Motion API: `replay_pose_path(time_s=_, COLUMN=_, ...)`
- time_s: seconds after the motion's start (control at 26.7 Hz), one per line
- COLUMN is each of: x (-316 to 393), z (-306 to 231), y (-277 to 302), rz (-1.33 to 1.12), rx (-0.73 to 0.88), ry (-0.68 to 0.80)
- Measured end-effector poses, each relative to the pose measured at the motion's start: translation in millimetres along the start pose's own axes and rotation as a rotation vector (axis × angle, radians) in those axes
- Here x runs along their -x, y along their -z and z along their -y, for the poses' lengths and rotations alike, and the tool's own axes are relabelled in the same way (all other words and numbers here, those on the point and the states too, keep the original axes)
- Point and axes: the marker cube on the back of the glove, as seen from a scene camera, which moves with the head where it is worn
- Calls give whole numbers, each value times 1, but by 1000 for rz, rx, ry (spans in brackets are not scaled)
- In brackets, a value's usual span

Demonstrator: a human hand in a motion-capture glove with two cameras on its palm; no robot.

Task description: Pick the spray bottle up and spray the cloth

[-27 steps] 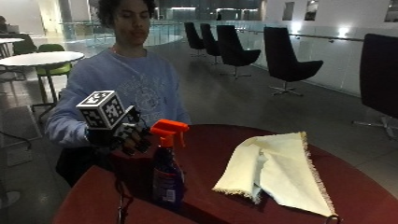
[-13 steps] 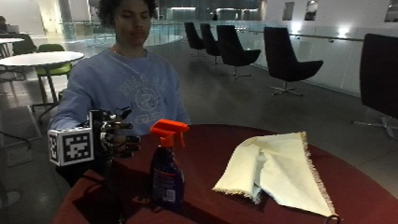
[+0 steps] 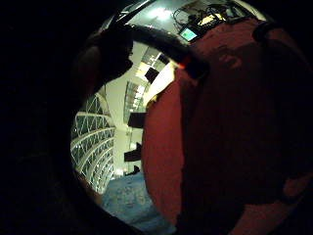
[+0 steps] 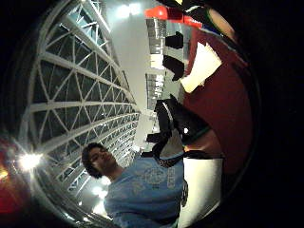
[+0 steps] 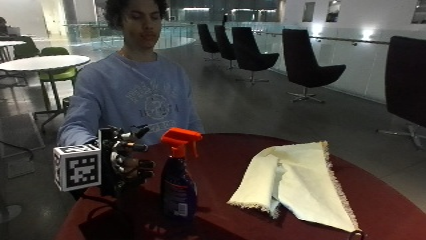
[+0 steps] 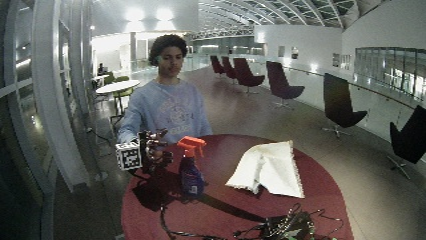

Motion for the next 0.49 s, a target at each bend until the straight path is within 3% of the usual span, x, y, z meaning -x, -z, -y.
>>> replay_pose_path(time_s=0.49, x=-33, z=85, y=-28, rz=-58, rx=-121, ry=-68)
